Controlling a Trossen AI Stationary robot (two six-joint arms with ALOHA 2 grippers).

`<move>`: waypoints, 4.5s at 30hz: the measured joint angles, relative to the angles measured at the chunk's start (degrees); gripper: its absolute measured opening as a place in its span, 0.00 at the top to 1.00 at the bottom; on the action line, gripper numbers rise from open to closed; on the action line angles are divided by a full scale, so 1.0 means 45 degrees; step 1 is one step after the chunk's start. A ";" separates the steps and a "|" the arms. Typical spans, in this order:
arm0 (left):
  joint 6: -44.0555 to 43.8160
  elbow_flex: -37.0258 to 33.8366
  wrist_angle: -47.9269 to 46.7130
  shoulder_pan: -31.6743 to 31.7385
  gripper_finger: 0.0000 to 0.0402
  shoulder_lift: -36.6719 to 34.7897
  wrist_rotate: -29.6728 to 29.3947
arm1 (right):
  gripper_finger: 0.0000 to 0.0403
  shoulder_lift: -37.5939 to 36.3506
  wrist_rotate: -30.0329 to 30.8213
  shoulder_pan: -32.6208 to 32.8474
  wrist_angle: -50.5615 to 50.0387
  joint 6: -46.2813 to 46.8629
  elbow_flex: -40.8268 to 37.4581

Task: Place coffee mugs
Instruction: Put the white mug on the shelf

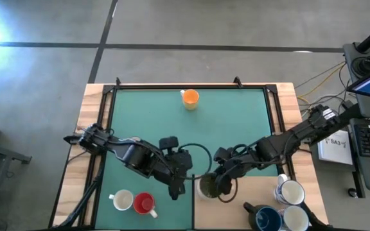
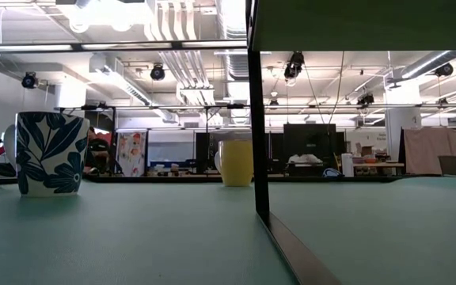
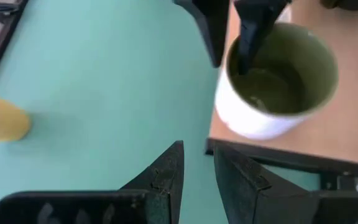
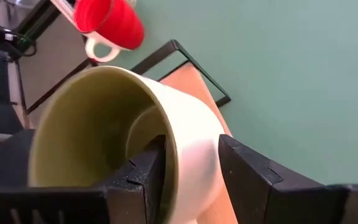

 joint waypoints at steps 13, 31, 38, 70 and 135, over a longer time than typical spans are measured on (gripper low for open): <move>0.0053 -0.0021 -0.1199 -0.0078 0.82 -0.0346 -0.0409 | 0.76 0.0000 -0.1038 0.0017 -0.1842 0.0648 0.0841; -0.0844 -0.0024 -0.1214 -0.0075 0.82 -0.0346 -0.1082 | 0.78 -0.0010 -0.4334 0.0241 -0.6764 -0.0373 0.2273; -0.1241 -0.0024 -0.1204 -0.0075 0.82 -0.0346 -0.1622 | 0.78 -0.0024 -0.4354 0.0224 -0.8649 -0.1023 0.2384; -0.2671 -0.0024 -0.1151 -0.0071 0.82 -0.0332 -0.2289 | 0.78 -0.1748 -0.5450 0.0250 -0.8082 -0.1304 0.2429; -0.2948 -0.0024 -0.1937 -0.0202 0.82 -0.0332 -0.2153 | 0.78 -0.0102 -0.5165 -0.0048 -0.6508 -0.2323 0.2414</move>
